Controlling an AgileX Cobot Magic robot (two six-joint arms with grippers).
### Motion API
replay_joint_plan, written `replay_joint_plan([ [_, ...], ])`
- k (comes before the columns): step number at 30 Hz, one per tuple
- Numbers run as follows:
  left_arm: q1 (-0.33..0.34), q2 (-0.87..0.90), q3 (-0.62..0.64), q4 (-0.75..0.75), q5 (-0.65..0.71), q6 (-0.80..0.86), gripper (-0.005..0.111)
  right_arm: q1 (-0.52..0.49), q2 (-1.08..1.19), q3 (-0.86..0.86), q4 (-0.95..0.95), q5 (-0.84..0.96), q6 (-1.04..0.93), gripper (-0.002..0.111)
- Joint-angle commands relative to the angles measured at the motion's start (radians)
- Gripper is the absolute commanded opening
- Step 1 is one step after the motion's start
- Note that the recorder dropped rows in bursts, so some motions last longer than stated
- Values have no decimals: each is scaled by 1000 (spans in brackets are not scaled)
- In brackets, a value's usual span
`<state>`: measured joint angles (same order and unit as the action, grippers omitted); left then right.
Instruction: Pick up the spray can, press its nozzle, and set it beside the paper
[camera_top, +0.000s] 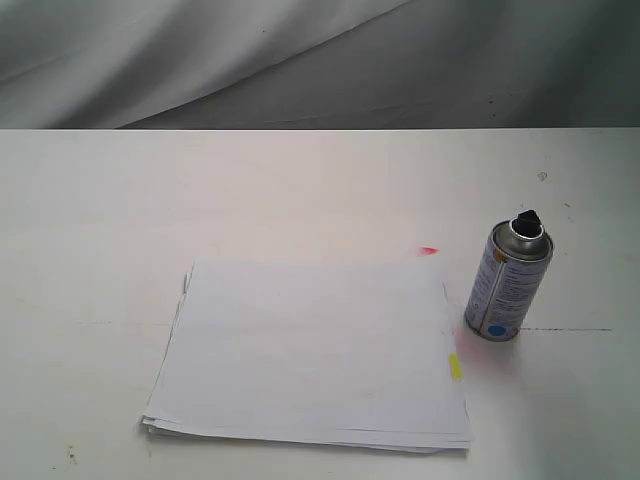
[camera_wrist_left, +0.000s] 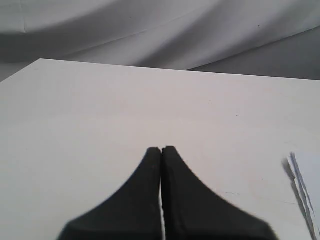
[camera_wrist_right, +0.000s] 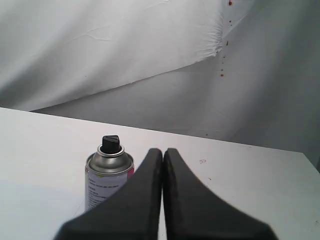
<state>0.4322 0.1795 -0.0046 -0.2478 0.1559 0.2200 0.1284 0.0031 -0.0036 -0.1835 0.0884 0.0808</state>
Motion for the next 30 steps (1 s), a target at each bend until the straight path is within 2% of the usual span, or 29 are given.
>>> replay_joint_plan([
  [1,-1,-2,5,-5,-1,-4,0,3,-3,4,3,4,6,0],
  [27,-1,-2,5,-5,-1,-4,0,3,-3,4,12,13,6,0],
  [30,-1,-2,5,-5,-1,-4,0,3,-3,-50,12,46,6,0],
])
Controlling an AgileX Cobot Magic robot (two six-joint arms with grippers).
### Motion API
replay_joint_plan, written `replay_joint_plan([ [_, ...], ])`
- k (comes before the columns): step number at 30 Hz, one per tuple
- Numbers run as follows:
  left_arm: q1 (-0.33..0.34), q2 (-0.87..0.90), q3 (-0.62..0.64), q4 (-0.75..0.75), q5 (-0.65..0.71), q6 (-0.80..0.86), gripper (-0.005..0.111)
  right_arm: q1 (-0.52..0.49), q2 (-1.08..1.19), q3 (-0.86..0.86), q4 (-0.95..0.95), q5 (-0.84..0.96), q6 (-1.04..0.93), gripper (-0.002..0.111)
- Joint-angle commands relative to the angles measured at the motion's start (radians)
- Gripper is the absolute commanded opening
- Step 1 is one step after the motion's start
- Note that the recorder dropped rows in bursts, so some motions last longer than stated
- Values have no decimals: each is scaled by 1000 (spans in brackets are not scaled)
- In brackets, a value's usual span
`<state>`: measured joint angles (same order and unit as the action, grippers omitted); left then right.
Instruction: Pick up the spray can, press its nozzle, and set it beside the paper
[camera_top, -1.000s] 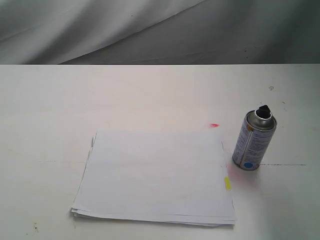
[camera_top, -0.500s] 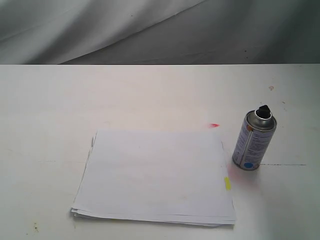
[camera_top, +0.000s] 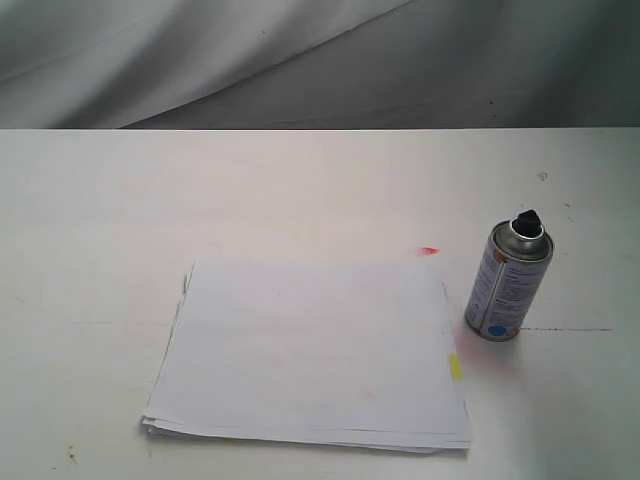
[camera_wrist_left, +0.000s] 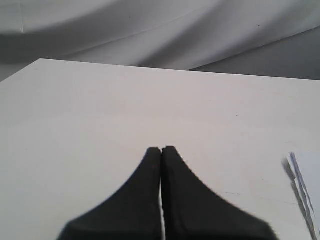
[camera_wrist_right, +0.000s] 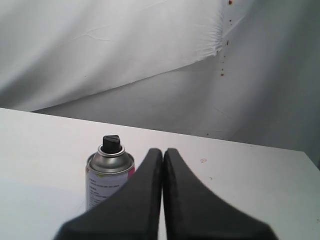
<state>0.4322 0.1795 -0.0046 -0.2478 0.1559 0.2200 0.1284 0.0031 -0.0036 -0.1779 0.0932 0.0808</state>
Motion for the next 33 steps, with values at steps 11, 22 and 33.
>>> replay_joint_plan([
  [11,-1,-2,5,-5,-1,-4,0,3,364,-446,-50,103,6,0],
  [22,-1,-2,5,-5,-1,-4,0,68,647,-635,-46,-77,34,0],
  [33,-1,-2,5,-5,-1,-4,0,403,894,-650,-57,-224,32,0],
])
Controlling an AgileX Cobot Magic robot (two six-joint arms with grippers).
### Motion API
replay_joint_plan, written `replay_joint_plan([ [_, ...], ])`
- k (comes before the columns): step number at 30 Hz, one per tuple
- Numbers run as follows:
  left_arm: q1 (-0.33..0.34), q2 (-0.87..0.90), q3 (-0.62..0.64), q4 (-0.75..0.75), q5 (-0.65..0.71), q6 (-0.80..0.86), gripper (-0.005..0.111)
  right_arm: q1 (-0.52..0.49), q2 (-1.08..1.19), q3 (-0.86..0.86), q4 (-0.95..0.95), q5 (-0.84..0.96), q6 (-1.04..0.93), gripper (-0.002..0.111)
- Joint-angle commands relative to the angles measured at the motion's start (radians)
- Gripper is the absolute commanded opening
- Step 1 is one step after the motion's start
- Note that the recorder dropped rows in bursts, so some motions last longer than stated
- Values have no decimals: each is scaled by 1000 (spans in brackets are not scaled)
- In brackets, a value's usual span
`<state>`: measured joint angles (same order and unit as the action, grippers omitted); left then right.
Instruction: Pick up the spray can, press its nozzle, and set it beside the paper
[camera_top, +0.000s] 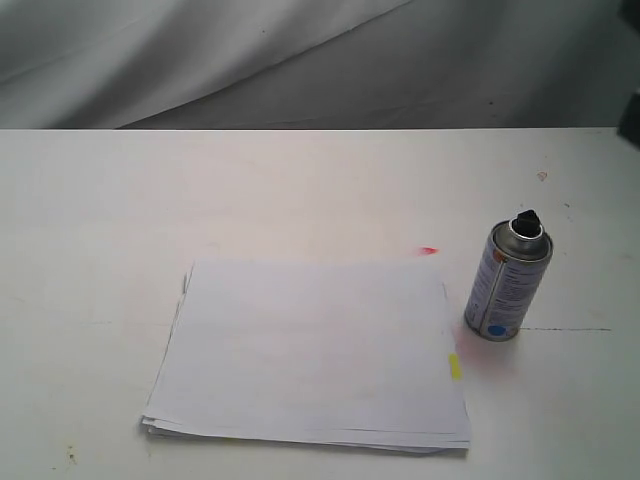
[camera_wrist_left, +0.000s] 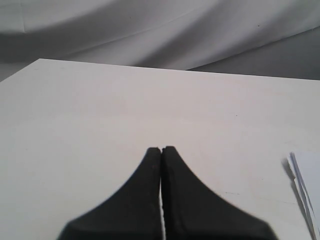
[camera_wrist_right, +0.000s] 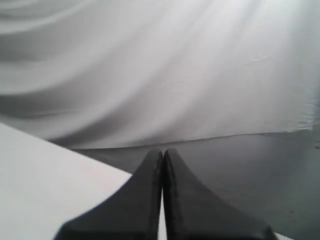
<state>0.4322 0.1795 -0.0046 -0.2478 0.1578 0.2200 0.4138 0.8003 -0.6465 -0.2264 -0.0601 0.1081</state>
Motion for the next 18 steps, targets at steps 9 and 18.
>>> replay_joint_plan([
  [9,-1,-2,5,-5,-3,-4,0,285,276,50,123,-217,4,0],
  [18,-1,-2,5,-5,-3,-4,0,285,334,290,507,-444,-305,0],
])
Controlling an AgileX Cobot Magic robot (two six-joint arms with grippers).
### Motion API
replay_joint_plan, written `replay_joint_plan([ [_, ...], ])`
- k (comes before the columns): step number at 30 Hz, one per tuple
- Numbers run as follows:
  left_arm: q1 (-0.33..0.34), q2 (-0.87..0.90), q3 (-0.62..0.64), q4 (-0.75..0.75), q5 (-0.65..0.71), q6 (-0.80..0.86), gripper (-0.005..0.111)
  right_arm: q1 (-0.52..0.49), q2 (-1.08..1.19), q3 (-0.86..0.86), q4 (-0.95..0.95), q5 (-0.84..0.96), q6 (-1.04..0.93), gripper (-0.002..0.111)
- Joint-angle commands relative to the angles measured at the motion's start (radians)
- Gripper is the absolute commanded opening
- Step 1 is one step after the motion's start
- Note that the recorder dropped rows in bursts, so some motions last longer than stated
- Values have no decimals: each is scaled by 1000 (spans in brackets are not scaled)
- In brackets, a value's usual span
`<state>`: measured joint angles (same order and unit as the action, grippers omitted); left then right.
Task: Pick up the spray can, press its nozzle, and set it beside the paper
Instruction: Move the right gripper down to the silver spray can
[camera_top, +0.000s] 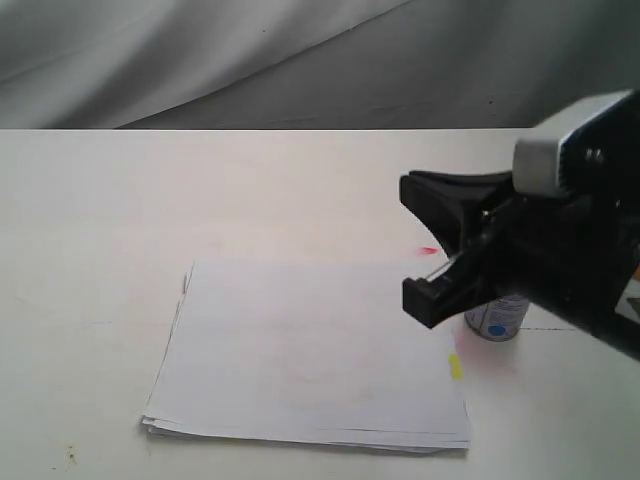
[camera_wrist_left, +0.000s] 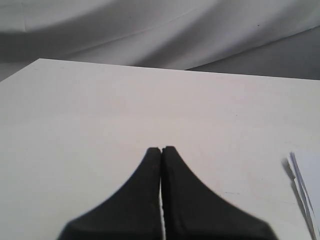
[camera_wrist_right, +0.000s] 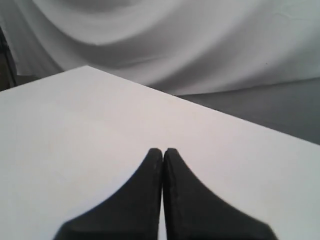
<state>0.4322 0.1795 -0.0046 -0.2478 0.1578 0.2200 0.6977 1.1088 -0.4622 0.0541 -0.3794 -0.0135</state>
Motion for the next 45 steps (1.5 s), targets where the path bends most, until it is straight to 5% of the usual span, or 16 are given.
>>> replay_joint_plan([
  [1,-1,-2,5,-5,-3,-4,0,1,34,132,252,-161,-202,0],
  [16,-1,-2,5,-5,-3,-4,0,1,158,404,467,-427,-205,0],
  [30,-1,-2,5,-5,-3,-4,0,1,338,407,583,-527,-269,1],
  [35,-1,-2,5,-5,-3,-4,0,1,338,407,545,-532,-269,28],
  [37,-1,-2,5,-5,-3,-4,0,1,338,401,540,-532,-245,72],
  [39,-1,-2,5,-5,-3,-4,0,1,338,401,540,-532,-221,91],
  [45,-1,-2,5,-5,-3,-4,0,1,338,401,540,-548,-221,94],
])
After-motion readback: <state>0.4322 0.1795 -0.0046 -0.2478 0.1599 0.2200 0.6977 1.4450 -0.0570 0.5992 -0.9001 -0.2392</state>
